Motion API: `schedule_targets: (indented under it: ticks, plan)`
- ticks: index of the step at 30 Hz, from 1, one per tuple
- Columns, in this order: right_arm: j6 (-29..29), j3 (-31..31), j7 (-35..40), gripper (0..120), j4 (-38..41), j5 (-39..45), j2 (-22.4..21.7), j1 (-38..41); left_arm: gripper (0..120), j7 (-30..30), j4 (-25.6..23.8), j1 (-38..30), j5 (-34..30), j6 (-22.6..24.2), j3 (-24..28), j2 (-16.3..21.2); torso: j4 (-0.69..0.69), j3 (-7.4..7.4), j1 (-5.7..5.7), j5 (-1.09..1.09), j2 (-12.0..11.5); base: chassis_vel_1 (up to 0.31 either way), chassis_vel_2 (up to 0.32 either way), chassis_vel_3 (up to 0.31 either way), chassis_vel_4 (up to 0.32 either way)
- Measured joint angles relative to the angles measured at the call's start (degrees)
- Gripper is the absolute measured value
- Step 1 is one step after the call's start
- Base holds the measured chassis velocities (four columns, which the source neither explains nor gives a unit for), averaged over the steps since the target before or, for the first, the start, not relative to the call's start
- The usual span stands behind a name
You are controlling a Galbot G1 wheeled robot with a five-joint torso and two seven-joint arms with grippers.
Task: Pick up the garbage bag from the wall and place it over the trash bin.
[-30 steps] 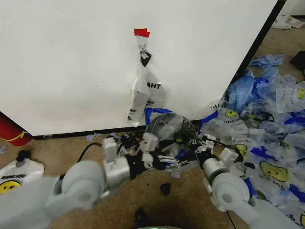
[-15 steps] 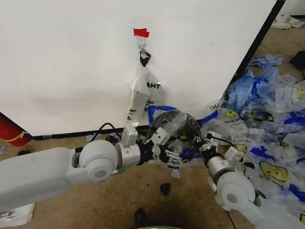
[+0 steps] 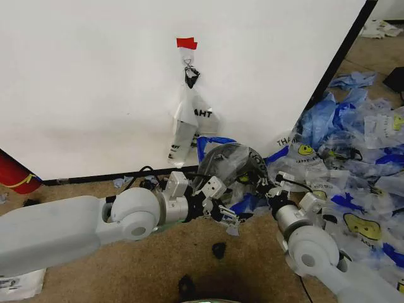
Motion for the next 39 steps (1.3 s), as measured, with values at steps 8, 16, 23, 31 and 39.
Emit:
schedule_targets:
  ticks: [8,16,23,31,39]
  plan:
    - [0.3,0.0,-0.2,0,0.1,-0.4,0.4,-0.2,94,0.4,0.6,-0.2,0.0,0.0,1.3,-0.4,0.01,0.0,0.0,0.0,0.0,0.0,0.0,0.0,0.0]
    - [0.6,0.0,-0.4,0,-0.2,-1.0,0.7,-0.4,77,0.4,1.2,-1.7,0.2,-0.5,2.6,-1.2,0.0,0.0,0.0,0.0,0.0,0.0,0.0,0.0,0.0]
    - [0.7,-0.3,-0.7,0,-0.7,-1.4,1.4,-0.4,50,0.4,1.8,-2.0,0.8,-1.4,3.5,-1.5,0.0,0.0,0.0,0.0,0.0,0.0,0.0,0.0,0.0]
    - [0.7,-0.3,-0.7,0,-1.1,-1.4,1.5,-0.2,30,0.2,1.9,-1.8,1.3,-2.0,3.9,-1.6,0.0,0.0,0.0,0.0,0.0,0.0,0.0,0.0,0.0]
    - [0.7,-0.1,0.3,0,-1.3,0.2,2.0,0.5,0,-0.8,1.0,-0.7,2.6,-4.1,4.1,-0.8,0.0,0.0,0.0,0.0,0.0,0.0,0.0,0.0,0.0]
